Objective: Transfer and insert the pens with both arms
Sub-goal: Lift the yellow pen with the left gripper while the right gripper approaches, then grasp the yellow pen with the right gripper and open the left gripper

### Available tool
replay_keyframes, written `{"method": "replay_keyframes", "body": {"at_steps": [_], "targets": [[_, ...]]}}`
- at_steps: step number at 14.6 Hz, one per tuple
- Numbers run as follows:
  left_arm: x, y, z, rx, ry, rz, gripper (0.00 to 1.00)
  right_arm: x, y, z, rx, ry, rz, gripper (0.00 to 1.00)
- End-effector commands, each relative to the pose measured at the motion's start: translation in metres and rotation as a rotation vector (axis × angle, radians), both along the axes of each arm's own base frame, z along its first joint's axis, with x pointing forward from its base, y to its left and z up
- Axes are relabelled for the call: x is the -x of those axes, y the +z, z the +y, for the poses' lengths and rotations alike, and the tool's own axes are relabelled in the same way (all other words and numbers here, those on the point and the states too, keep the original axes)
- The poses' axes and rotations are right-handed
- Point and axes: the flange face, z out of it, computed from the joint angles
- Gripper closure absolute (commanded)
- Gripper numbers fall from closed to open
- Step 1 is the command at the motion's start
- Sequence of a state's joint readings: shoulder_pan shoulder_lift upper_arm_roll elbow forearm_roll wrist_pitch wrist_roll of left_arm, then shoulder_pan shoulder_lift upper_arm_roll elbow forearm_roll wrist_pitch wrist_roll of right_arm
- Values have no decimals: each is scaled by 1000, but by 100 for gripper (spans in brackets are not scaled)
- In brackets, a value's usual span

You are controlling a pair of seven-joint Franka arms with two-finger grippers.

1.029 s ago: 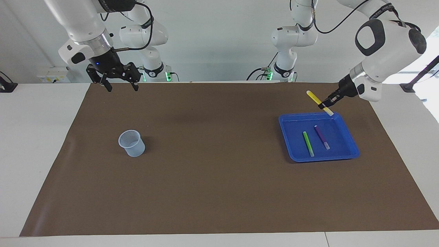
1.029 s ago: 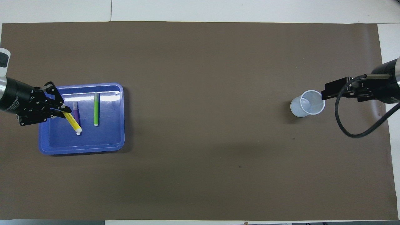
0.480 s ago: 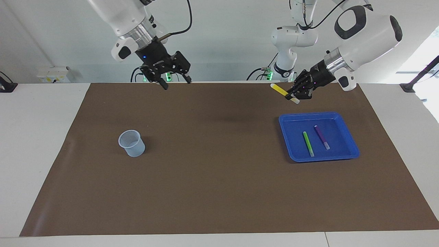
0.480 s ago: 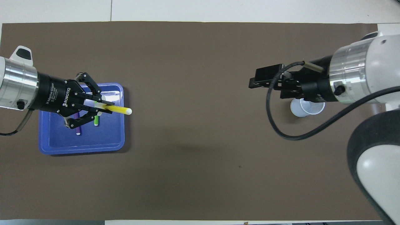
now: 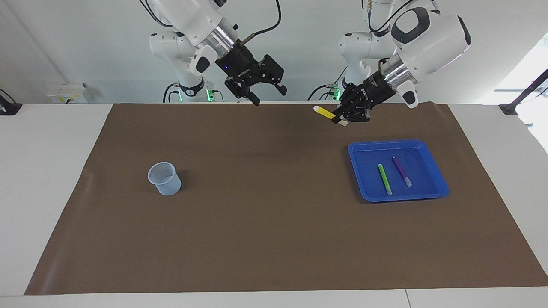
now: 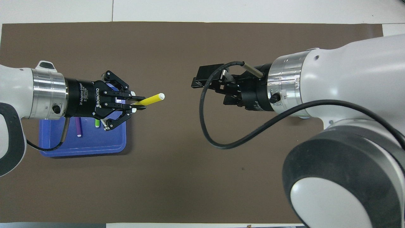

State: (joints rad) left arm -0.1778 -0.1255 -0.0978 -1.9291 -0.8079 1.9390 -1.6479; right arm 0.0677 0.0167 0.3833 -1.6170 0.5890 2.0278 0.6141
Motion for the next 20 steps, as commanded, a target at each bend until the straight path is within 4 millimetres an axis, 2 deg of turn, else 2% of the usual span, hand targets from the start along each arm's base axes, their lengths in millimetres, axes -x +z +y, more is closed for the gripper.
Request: {"method": "replay_keyframes", "body": {"at_steps": [1,5,11,15,20], "targets": [[25,-7,-2,73,91,5,100,5,-11,30,-37,14,18,0],[30,-8,-10,99,95,5,100,17,-15,62,-40,64,6,0],[39,-5,-7,142,115,20,100,-1,-46,76,32,132,-75,0],[41,-6,-6,142,116,19,100,-4,-34,79,22,137,-100,1],[42,-7,-5,140,124,15,100,2,-32,87,21,154,-102,3]]}}
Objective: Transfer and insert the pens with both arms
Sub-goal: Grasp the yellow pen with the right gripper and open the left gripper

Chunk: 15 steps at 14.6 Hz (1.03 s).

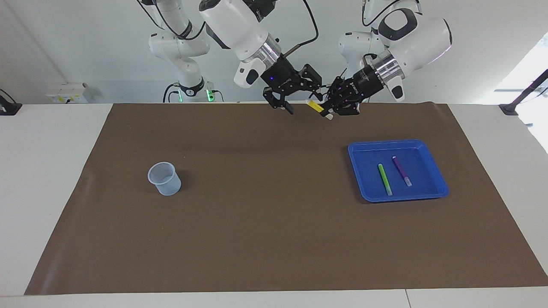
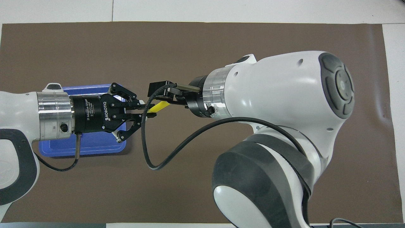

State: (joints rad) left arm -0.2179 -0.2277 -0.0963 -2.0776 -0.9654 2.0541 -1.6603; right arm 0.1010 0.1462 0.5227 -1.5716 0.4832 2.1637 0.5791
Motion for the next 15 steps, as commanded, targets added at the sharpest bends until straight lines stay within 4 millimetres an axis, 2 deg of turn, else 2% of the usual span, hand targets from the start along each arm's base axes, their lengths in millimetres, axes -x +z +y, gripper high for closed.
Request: {"method": "replay_keyframes", "body": {"at_steps": [1,2,5,6,8,10,12,13,15], "targets": [[11,-1,3,16,28,2,100,-1,1,6,2,21,-15,4],[11,-1,3,20,29,1,100,0,1,7,4,23,-16,6],[10,-1,4,20,35,-1,100,0,1,6,14,24,-28,26],[10,-2,4,20,36,0,100,0,1,6,14,25,-29,29],[10,-1,4,22,36,-1,100,-2,0,6,18,26,-30,44],[10,-1,4,22,37,-2,100,-2,-1,6,25,28,-36,65],[10,-1,4,22,38,-3,100,-3,-1,6,26,27,-37,96],[10,0,4,22,41,-1,100,-4,0,6,25,22,-45,100],[10,-3,5,29,45,3,100,-2,2,9,27,25,-65,100]]}}
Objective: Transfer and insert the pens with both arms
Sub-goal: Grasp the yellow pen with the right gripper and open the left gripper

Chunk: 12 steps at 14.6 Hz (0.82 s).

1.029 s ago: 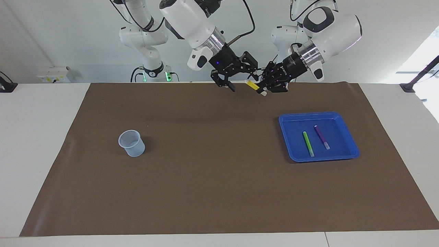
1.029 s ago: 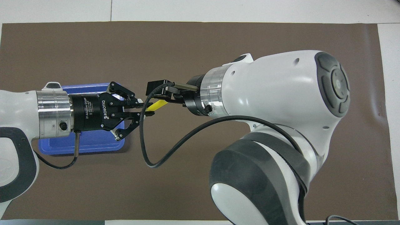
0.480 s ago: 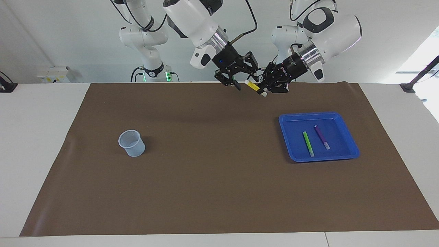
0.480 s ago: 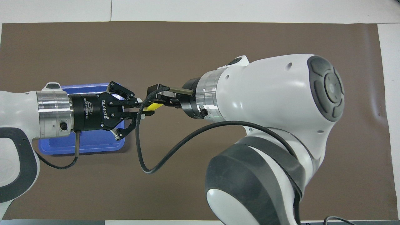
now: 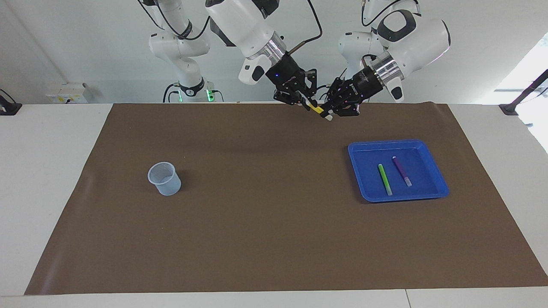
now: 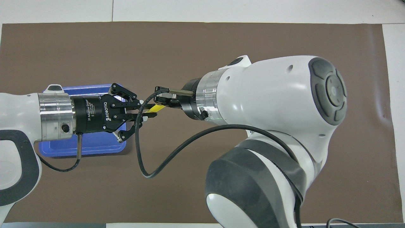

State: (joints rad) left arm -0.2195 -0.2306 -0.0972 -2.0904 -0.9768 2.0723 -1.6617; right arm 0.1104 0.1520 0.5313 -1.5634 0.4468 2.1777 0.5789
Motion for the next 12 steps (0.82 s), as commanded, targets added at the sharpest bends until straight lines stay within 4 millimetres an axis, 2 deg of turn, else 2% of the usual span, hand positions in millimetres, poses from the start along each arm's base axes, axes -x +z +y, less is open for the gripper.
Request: {"method": "replay_keyframes", "body": {"at_steps": [1,2,3,4,5,9,12], "targets": [[10,1,5,24,33,-1,100,-6,-2,1,13,11,-32,100],[10,1,4,24,32,-1,100,-6,-2,1,14,11,-32,100],[10,1,4,23,32,-4,21,-6,-2,0,14,10,-32,100],[10,1,4,24,33,-2,3,-6,-2,0,18,10,-35,100],[11,1,3,24,30,3,0,-6,-2,0,28,12,-43,100],[12,1,4,23,22,2,0,-14,-4,-13,76,15,-69,100],[5,0,22,13,40,-12,0,-30,-17,-47,134,13,-64,100]]}}
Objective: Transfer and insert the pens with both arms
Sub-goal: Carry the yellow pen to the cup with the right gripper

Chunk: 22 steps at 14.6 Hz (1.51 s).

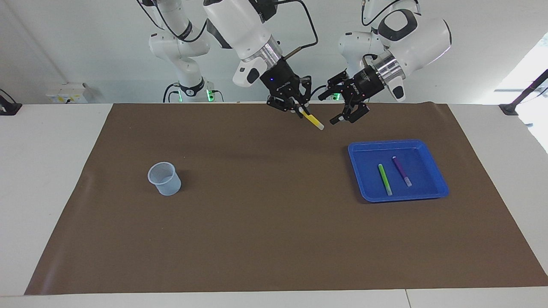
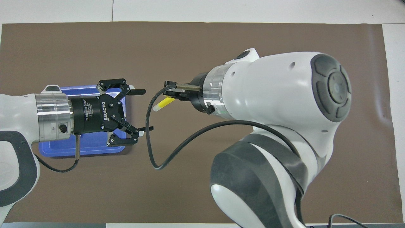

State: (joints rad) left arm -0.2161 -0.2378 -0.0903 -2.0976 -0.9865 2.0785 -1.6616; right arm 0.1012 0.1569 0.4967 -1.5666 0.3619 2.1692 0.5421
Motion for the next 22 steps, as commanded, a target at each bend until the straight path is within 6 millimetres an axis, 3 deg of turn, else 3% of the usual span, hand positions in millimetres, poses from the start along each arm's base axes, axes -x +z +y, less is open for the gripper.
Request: {"method": "replay_keyframes", "body": {"at_steps": [1,6,11,15,18,20,22], "targets": [[4,-2,24,-4,15,-26,0,-17,-10,-38,78,20,-7,100],[2,-13,54,-128,-130,-158,0,-40,-27,-129,202,13,47,100],[4,-24,97,-227,-317,-251,0,-32,-50,-199,436,128,14,100],[1,-41,124,-354,-533,-371,0,-35,-67,-279,512,237,-10,100],[-5,-53,161,-423,-648,-448,0,-28,-87,-330,559,303,-31,100],[-9,-66,179,-470,-770,-496,0,-21,-103,-354,583,337,-96,100],[-16,-85,190,-516,-911,-514,0,-18,-116,-357,598,356,-137,100]]}}
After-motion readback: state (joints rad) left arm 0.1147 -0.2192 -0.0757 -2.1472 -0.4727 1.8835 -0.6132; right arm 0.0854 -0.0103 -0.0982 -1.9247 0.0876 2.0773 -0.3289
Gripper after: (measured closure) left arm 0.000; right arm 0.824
